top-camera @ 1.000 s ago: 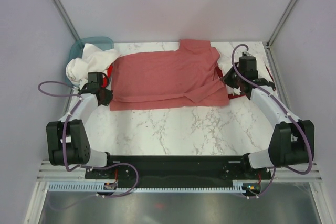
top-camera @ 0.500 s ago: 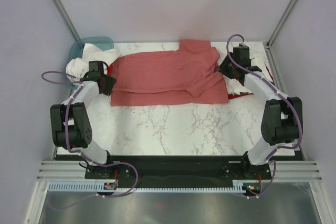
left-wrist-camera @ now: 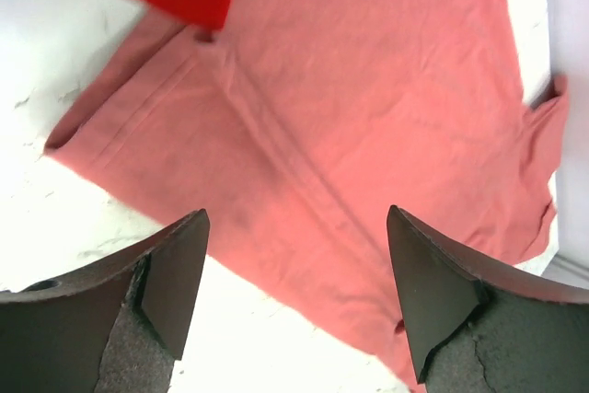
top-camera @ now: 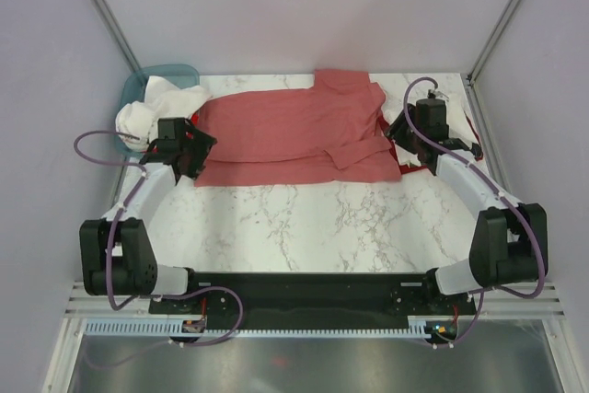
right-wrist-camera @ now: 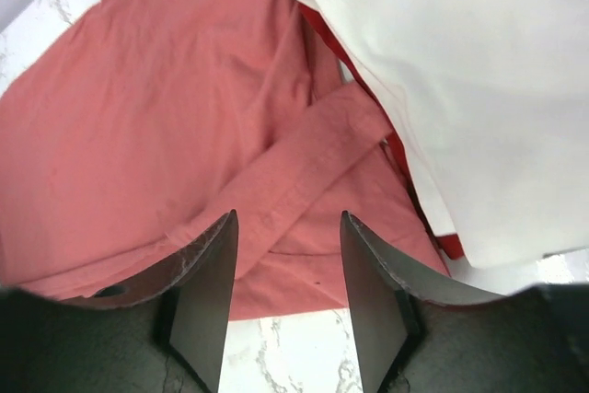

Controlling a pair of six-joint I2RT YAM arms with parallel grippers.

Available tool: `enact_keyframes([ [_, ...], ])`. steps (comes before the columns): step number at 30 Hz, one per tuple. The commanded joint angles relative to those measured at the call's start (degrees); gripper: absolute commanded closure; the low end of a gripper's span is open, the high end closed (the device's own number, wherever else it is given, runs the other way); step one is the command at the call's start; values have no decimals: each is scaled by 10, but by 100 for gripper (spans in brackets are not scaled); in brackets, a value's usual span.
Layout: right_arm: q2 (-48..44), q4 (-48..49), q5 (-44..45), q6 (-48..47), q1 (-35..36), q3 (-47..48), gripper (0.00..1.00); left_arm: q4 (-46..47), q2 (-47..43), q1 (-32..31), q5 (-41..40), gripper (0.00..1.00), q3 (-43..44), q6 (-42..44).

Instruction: Fold and stack the t-shirts

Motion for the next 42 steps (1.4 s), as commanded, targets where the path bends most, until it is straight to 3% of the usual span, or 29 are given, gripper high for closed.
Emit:
enact_keyframes([
  [1,-16,34,13,-12,2,-39,45,9,-45,-19,13,15,-73,15],
  [10,100,71,20,-14,19,-7,55,157,-121,-29,28,19,-236,17],
  [21,203,50,124,1,23,56,60,187,-138,-29,34,22,-262,6],
  [29,265,50,91,27,-19,80,61,187,-158,-29,18,22,-272,8],
  [34,267,62,68,55,-58,60,60,186,-158,-29,13,22,-273,9],
  [42,204,60,153,85,-97,-2,56,186,-158,-29,10,23,-276,10],
])
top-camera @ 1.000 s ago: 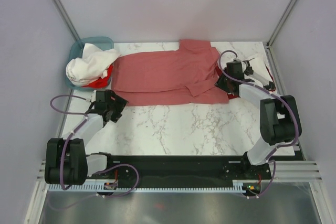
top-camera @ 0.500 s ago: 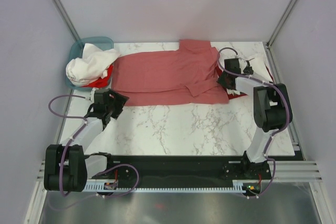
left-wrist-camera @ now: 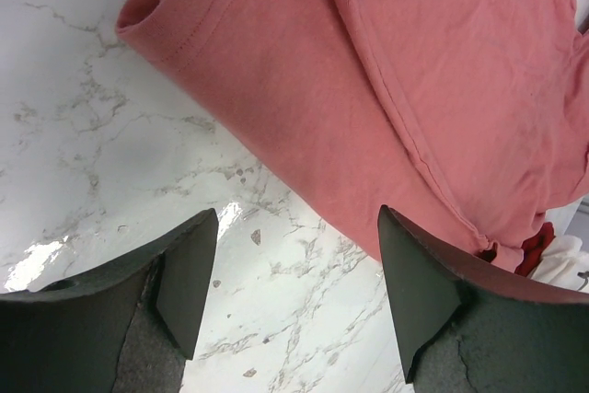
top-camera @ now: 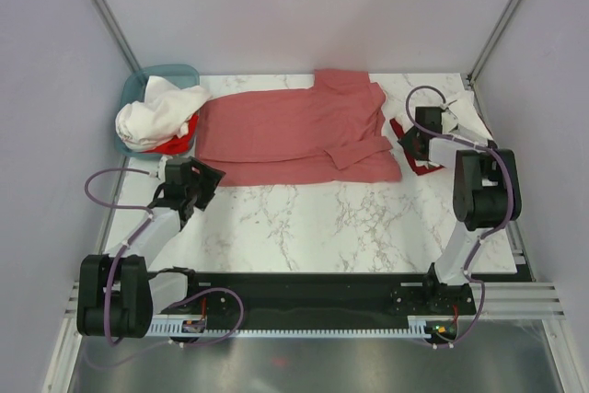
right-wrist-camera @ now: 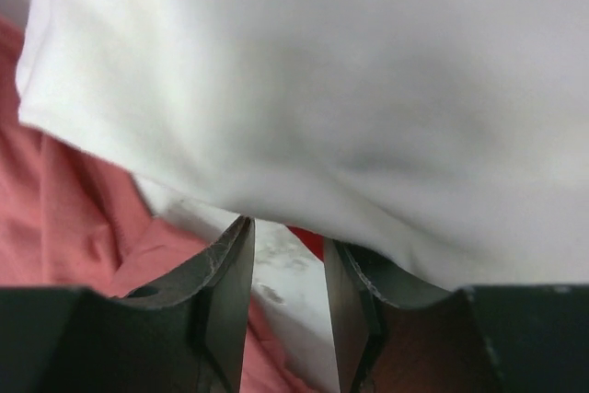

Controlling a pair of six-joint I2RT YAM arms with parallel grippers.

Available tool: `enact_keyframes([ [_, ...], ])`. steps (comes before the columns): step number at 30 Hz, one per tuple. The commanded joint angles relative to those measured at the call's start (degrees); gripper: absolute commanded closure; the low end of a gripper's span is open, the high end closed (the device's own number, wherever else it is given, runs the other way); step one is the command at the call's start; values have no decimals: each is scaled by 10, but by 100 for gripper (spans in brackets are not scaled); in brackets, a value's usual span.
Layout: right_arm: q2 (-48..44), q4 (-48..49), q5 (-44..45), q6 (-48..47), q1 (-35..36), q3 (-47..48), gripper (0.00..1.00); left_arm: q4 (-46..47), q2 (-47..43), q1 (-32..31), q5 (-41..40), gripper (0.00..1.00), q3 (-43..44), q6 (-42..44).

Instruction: Fold and stack the t-shirts

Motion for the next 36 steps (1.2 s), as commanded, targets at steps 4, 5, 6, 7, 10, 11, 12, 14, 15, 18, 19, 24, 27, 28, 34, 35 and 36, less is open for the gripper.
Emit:
enact_keyframes([
  [4,-40,-19,60,43,-59,-55,58,22,-9,-1,-12,23,-1,6],
  [5,-42,-19,59,50,-62,-58,59,22,-9,-1,-13,23,-1,6],
  [6,-44,-19,58,51,-65,-63,59,22,-9,-1,-16,23,-3,6],
  [7,-46,-18,60,52,-68,-65,59,21,-9,-1,-18,23,-3,6],
  [10,-61,4,27,37,-65,-71,60,21,-12,-1,-20,23,-1,8],
  [11,-71,6,19,33,-62,-70,60,21,-12,-1,-22,23,-2,9],
  [12,-78,8,14,20,-58,-67,59,20,-14,-1,-25,23,-2,9],
  [14,-103,-3,14,6,-41,-59,54,19,-22,-1,-26,24,-3,11],
  [15,-112,-6,14,-6,-28,-58,53,19,-25,-1,-30,24,-4,12],
  [18,-157,-19,4,-15,-11,-72,48,17,-37,-1,-35,24,-6,10],
  [19,-183,-18,-7,-13,-7,-81,47,16,-39,-1,-37,24,-6,9],
  [24,-261,1,-39,24,11,-169,46,12,-56,-1,-46,24,-11,4],
  [27,-313,4,-38,37,49,-210,45,11,-61,-1,-47,25,-15,-2],
  [28,-344,4,-35,41,59,-222,44,11,-61,-1,-46,25,-15,-4],
  [34,-450,72,-23,76,79,-360,26,10,-59,-1,-49,26,-19,-15],
  [35,-453,108,-25,84,79,-389,27,11,-58,-1,-53,26,-20,-16],
  [36,-453,133,-38,95,80,-403,28,10,-57,-1,-53,26,-21,-16],
])
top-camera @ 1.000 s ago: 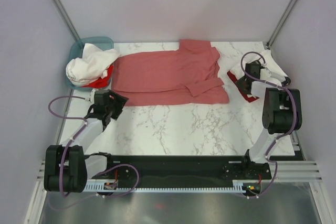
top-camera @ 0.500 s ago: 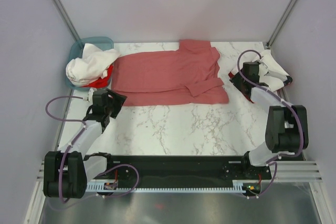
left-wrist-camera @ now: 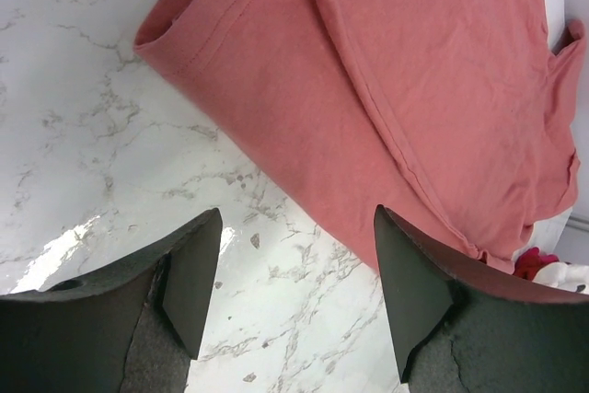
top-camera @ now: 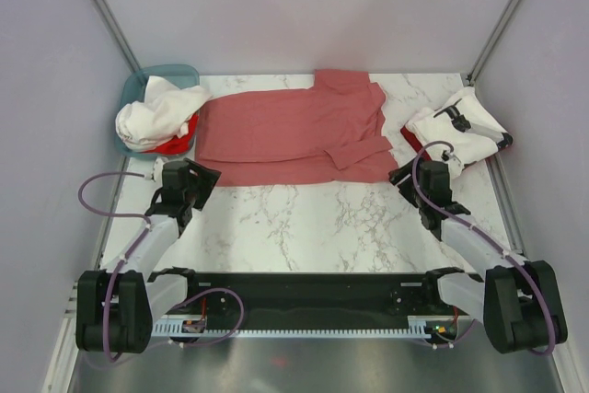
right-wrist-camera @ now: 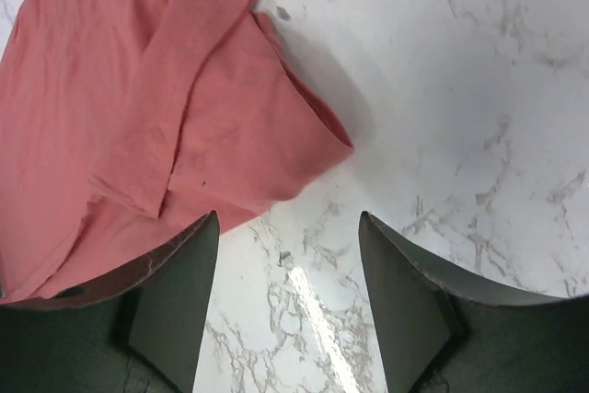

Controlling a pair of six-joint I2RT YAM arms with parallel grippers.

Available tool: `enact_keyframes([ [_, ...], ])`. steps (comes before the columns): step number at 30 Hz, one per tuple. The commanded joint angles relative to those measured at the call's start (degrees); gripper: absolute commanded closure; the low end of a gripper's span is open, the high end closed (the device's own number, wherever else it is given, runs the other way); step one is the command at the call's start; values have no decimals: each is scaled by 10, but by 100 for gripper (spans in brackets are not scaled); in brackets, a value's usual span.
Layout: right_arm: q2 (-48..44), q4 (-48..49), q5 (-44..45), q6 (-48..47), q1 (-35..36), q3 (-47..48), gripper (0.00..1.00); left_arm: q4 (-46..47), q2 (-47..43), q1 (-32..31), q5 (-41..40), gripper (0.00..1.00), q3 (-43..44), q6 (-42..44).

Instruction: Fold and stack the t-shirts

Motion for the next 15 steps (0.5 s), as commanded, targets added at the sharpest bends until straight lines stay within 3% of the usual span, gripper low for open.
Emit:
enact_keyframes([
  [1,2,119,-6,44,-2,-49,30,11,-6,-1,-25,26,-6,-16],
  [4,62,155,-38,49,-2,-45,34,11,1,-1,-25,26,-7,-19],
  [8,130,287,-100,90,-1,-76,37,11,9,-1,-27,26,-4,-19],
  [15,170,290,-82,91,-2,-60,39,10,21,-1,-42,26,-7,-27],
])
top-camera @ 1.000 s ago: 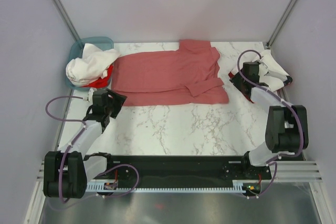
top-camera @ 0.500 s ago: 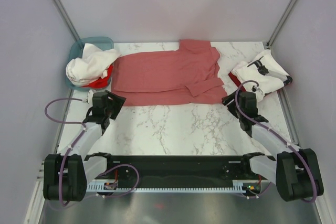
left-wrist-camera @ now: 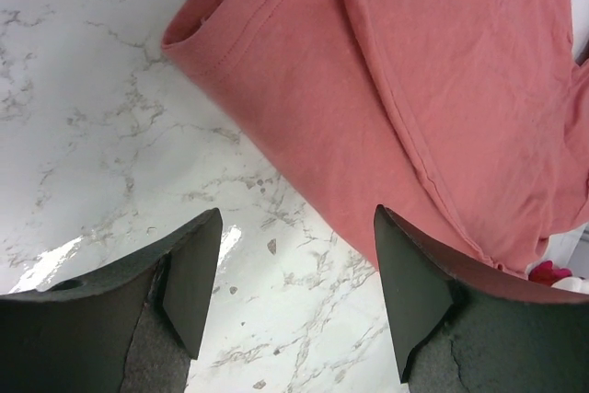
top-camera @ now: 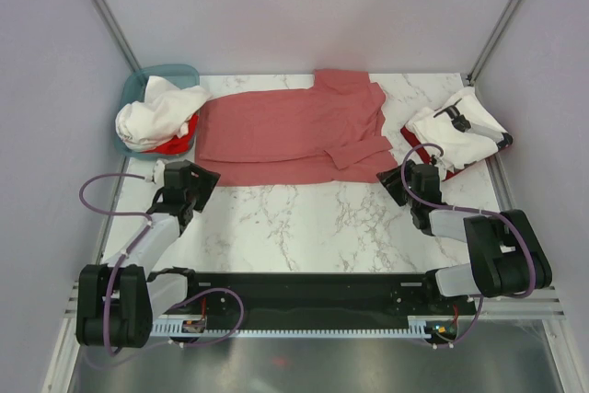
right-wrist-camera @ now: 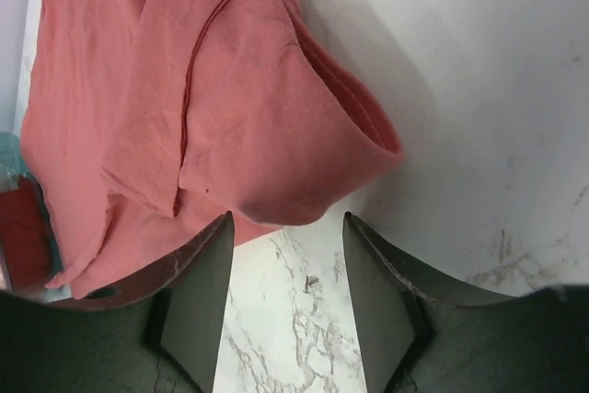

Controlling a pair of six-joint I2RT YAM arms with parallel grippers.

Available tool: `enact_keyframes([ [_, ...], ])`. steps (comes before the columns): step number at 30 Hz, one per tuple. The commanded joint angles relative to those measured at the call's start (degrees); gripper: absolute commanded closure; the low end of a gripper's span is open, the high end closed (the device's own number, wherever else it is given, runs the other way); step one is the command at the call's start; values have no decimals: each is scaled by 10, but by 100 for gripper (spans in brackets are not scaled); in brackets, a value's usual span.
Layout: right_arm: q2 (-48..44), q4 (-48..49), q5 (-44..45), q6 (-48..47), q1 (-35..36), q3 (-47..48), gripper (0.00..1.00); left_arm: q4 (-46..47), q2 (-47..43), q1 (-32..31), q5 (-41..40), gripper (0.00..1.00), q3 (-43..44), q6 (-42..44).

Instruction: Fold and stack the t-shirts

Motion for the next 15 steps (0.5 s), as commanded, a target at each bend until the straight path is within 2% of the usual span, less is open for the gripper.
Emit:
enact_keyframes([
  [1,-2,18,26,10,0,9,42,11,8,-1,-30,26,-4,-22],
  [4,-15,1,73,-1,-1,13,51,11,15,-1,-40,27,-5,-26],
  [5,-14,0,81,-3,-1,13,56,11,15,-1,-47,27,-6,-27],
  [6,-12,-5,91,-4,-2,16,67,11,16,-1,-52,30,-6,-27],
  [8,-10,-20,98,-8,-1,23,74,14,15,-1,-62,31,-12,-32],
  [9,-11,-24,100,-13,-1,25,81,15,15,-1,-67,33,-13,-33],
  [15,-25,-35,103,-9,-2,20,100,25,21,0,-99,38,-21,-47],
])
